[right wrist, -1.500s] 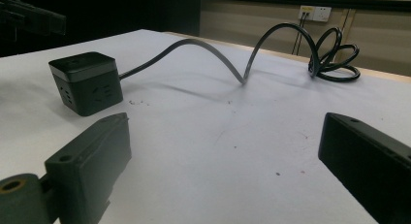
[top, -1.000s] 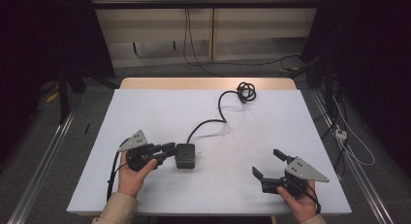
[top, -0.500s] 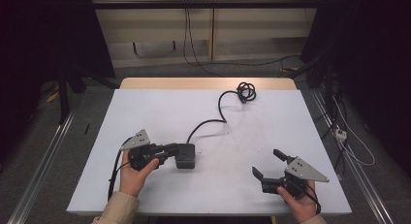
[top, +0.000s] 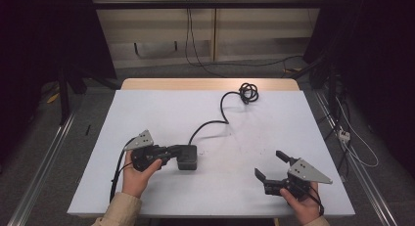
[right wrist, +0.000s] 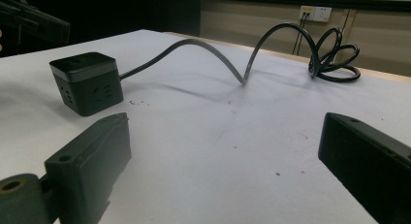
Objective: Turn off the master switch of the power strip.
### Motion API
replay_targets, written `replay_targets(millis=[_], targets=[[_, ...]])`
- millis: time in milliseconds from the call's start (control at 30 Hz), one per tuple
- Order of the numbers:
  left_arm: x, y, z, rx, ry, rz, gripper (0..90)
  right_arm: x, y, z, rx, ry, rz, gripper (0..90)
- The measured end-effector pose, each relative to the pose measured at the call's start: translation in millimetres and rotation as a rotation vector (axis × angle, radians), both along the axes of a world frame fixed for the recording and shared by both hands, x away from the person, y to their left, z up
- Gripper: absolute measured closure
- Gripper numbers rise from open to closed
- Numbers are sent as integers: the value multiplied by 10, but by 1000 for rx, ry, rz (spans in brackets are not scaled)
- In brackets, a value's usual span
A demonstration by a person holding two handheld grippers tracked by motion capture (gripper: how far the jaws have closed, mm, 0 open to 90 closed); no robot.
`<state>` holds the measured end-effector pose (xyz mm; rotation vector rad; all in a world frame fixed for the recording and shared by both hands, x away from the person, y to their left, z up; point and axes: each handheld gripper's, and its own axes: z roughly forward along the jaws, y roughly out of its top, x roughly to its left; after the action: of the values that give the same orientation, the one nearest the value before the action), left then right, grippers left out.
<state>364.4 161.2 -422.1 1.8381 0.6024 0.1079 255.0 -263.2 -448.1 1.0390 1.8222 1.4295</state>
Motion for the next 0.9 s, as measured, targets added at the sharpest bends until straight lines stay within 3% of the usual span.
replay_targets(millis=[900], targets=[[3,-62,22,39,0,-23,868,1,0,-2,1,1,1,43]])
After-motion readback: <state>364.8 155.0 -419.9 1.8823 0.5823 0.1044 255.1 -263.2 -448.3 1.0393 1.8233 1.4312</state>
